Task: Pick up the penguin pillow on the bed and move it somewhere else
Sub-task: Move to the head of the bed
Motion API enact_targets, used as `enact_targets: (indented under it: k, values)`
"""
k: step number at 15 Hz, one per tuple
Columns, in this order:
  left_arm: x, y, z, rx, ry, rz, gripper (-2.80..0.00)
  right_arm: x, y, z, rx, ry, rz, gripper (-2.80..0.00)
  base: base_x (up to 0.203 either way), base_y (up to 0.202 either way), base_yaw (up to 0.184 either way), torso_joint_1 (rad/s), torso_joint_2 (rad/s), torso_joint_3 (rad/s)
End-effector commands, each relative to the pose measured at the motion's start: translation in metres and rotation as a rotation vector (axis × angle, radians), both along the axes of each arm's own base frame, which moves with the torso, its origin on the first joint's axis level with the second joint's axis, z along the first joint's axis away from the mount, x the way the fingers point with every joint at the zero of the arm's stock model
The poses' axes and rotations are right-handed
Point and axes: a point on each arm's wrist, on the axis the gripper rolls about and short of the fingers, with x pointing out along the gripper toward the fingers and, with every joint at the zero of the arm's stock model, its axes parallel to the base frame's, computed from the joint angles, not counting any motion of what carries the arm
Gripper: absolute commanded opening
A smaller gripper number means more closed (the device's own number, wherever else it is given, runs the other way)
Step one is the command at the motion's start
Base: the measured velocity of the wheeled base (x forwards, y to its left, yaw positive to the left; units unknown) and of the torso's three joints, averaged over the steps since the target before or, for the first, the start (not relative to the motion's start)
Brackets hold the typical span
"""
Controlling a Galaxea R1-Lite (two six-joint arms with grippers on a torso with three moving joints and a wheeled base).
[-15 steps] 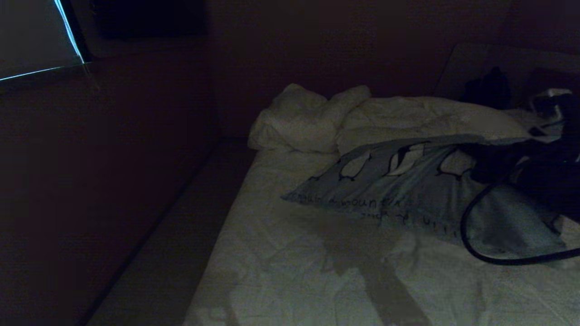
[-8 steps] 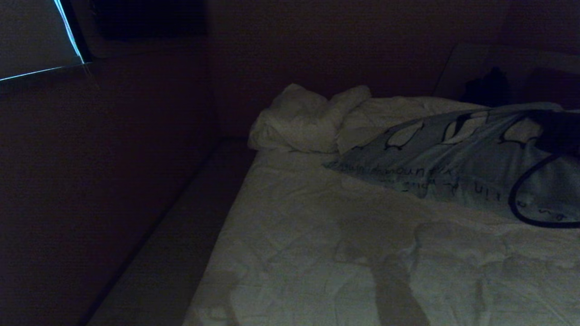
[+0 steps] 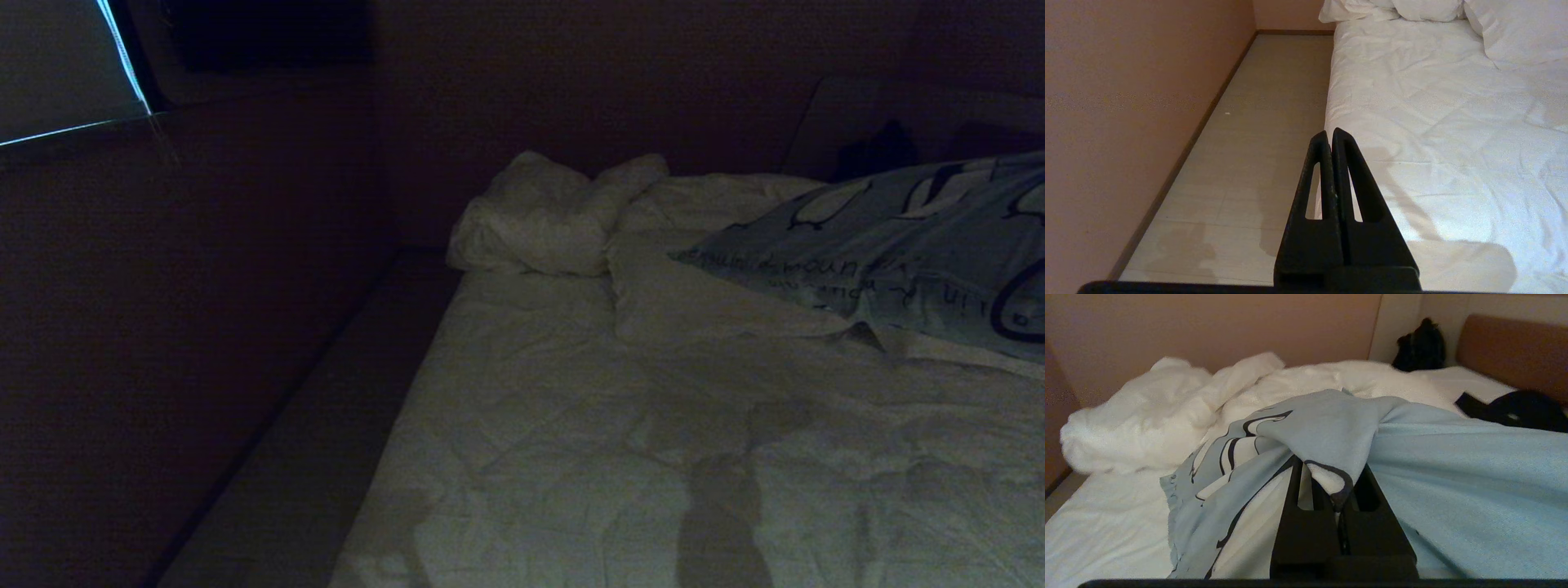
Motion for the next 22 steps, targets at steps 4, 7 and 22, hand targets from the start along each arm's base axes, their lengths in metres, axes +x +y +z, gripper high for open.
enact_targets:
  k: [4, 7, 22]
  values:
    - [0.0001, 0.0, -0.0003, 0.0, -0.001, 0.0, -2.8, -0.0068, -0.0007, 0.0051, -0.008, -0.024, 0.0, -2.8, 0.0, 0.0, 0.0, 0.0, 0.0, 0.0]
    - [0.0001, 0.0, -0.0003, -0.001, -0.001, -0.001, -2.8, -0.0072, -0.0006, 0.005, -0.008, -0.024, 0.0, -2.8, -0.17, 0.0, 0.001, 0.001, 0.01, 0.004]
    - [0.0001, 0.0, -0.0004, 0.001, 0.001, 0.002, -2.8, -0.0114, 0.0004, 0.0082, -0.012, -0.039, -0.002, -2.8, -0.02, -0.068, 0.001, -0.001, 0.0, 0.002]
